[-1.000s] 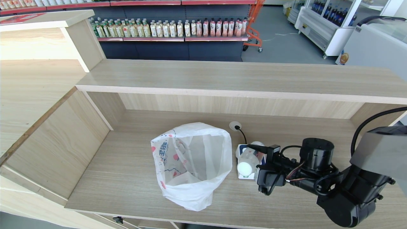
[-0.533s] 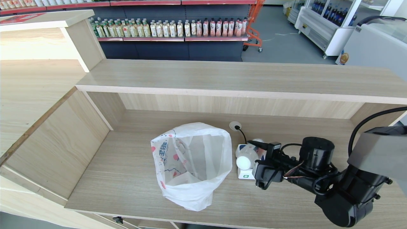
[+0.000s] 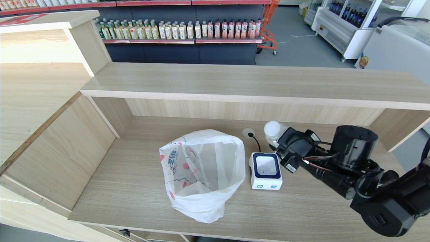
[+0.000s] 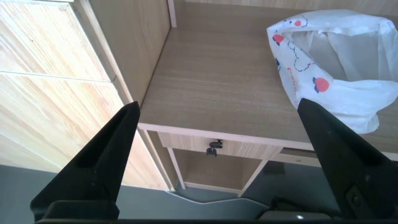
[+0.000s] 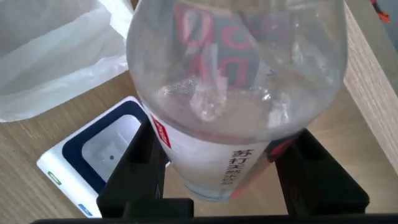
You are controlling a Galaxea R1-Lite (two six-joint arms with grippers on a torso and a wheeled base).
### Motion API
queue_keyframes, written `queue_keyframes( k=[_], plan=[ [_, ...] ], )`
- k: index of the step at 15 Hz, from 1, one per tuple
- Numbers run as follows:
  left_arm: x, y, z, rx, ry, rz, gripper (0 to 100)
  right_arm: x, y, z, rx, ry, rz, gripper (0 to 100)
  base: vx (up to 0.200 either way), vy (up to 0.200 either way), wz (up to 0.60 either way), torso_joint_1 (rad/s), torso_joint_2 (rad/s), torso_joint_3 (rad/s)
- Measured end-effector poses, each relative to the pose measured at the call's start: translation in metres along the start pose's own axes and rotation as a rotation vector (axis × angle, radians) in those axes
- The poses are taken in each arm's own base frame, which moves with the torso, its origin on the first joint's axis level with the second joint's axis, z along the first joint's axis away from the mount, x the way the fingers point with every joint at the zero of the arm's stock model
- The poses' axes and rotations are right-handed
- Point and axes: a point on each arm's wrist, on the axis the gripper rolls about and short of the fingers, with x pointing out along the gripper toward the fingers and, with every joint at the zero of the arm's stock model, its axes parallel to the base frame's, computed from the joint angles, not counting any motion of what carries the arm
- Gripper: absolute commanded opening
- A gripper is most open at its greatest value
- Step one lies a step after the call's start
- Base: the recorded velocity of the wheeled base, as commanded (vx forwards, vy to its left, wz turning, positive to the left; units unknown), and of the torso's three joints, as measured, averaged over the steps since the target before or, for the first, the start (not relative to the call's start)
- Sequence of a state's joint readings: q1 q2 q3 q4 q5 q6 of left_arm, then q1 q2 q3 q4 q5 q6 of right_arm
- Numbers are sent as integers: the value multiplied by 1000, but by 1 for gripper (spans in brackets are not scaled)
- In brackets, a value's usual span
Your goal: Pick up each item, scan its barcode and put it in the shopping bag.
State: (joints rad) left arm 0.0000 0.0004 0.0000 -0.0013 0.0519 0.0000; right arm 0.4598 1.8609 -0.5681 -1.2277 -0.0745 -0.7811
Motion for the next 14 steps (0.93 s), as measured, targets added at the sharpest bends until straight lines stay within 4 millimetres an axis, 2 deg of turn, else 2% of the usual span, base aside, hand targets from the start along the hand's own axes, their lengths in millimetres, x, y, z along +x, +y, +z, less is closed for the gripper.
queue_keyframes(
  k=[4,6,9,12,14],
  plan=[
    [0,0,0,-1,0,0,100,-32,-28,25,555,25,45,0,0,0,0,0,0,0],
    [0,0,0,-1,0,0,100,-41,-37,34,701,-12,38,0,0,0,0,0,0,0],
    [0,0,0,0,0,0,100,-43,-39,38,761,-36,38,0,0,0,0,0,0,0],
    [0,0,0,-1,0,0,100,-37,-26,44,757,-50,84,0,0,0,0,0,0,0],
    [0,0,0,-3,0,0,100,-31,-17,47,751,-58,101,0,0,200,0,5,5,2]
  ],
)
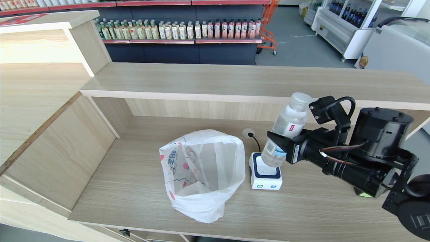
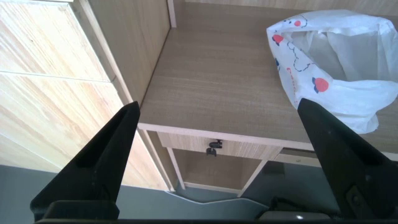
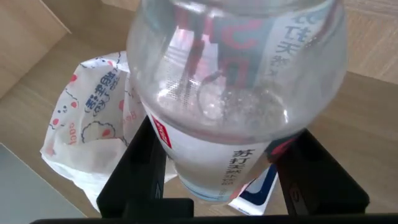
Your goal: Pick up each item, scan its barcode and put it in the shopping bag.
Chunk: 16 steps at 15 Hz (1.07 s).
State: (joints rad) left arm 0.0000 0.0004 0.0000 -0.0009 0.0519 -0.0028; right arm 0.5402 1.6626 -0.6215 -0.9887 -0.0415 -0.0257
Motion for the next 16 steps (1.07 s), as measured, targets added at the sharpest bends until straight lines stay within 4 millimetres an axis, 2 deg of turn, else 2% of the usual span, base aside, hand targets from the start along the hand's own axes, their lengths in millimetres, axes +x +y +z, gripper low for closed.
queue_keyframes(
  k=[3,5,8,13,16],
  plan=[
    [0,0,0,-1,0,0,100,13,18,-3,-11,-11,4,0,0,200,0,6,2,2],
    [0,0,0,0,0,0,100,20,36,-9,-28,9,25,0,0,200,0,5,12,-2],
    [0,0,0,1,0,-1,100,26,53,-16,-96,28,54,0,0,0,0,0,0,0],
    [0,0,0,-3,0,0,100,34,80,-24,-251,-41,126,0,0,0,0,0,0,0],
    [0,0,0,-3,0,0,100,41,91,-40,-301,-34,150,0,0,0,0,0,0,0]
  ],
)
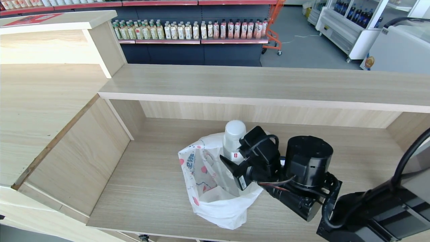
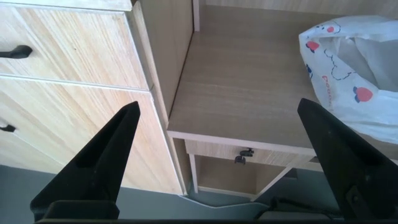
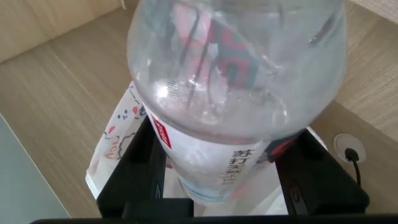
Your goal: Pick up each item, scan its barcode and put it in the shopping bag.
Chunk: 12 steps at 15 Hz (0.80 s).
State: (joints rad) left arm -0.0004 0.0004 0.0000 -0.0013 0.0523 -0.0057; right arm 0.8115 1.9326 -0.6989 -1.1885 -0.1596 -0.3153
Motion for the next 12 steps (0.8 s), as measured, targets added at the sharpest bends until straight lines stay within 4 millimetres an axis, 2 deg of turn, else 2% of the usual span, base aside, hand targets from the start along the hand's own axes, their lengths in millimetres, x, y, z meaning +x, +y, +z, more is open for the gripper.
queue_keyframes(
  k=[7,10,12],
  plan=[
    [0,0,0,0,0,0,100,15,22,-28,-76,41,43,0,0,0,0,0,0,0],
    [0,0,0,0,0,0,100,25,24,-33,-120,-30,15,0,0,0,0,0,0,0],
    [0,0,0,0,0,0,100,23,27,-45,-129,2,26,0,0,0,0,0,0,0]
  ],
)
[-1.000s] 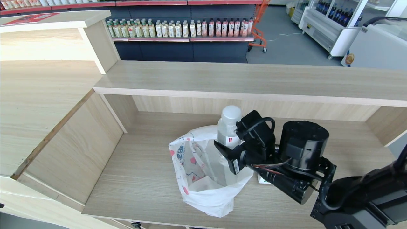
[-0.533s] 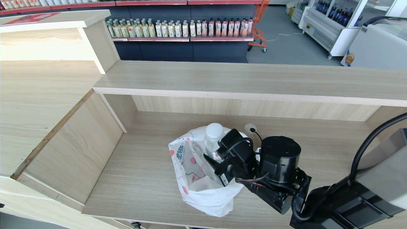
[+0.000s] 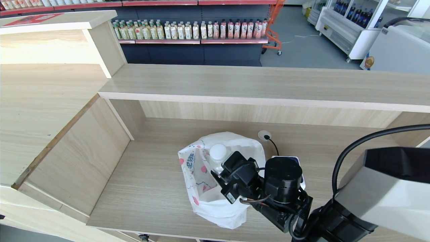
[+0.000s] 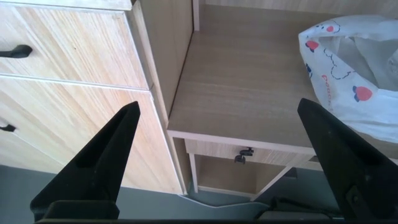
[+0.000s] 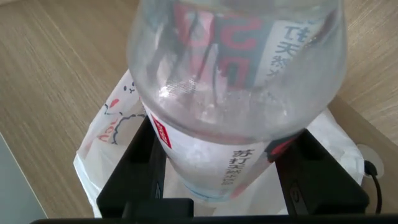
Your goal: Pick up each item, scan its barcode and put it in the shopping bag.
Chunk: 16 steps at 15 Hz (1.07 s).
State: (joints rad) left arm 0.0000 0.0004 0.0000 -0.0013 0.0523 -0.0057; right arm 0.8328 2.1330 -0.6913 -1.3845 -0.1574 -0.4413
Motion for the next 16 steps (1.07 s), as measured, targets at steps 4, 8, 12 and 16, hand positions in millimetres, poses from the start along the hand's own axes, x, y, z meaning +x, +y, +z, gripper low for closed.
queue_keyframes(
  k=[4,8,12,16],
  plan=[
    [0,0,0,0,0,0,100,-4,4,-8,-6,36,20,0,0,0,0,0,0,0],
    [0,0,0,0,0,0,100,-17,12,-19,-19,93,60,0,0,0,0,0,0,0],
    [0,0,0,0,0,0,100,-36,14,-28,-34,151,90,0,0,0,0,0,0,0],
    [0,0,0,0,0,0,100,-39,12,-24,-25,136,82,0,0,0,0,0,0,0]
  ],
)
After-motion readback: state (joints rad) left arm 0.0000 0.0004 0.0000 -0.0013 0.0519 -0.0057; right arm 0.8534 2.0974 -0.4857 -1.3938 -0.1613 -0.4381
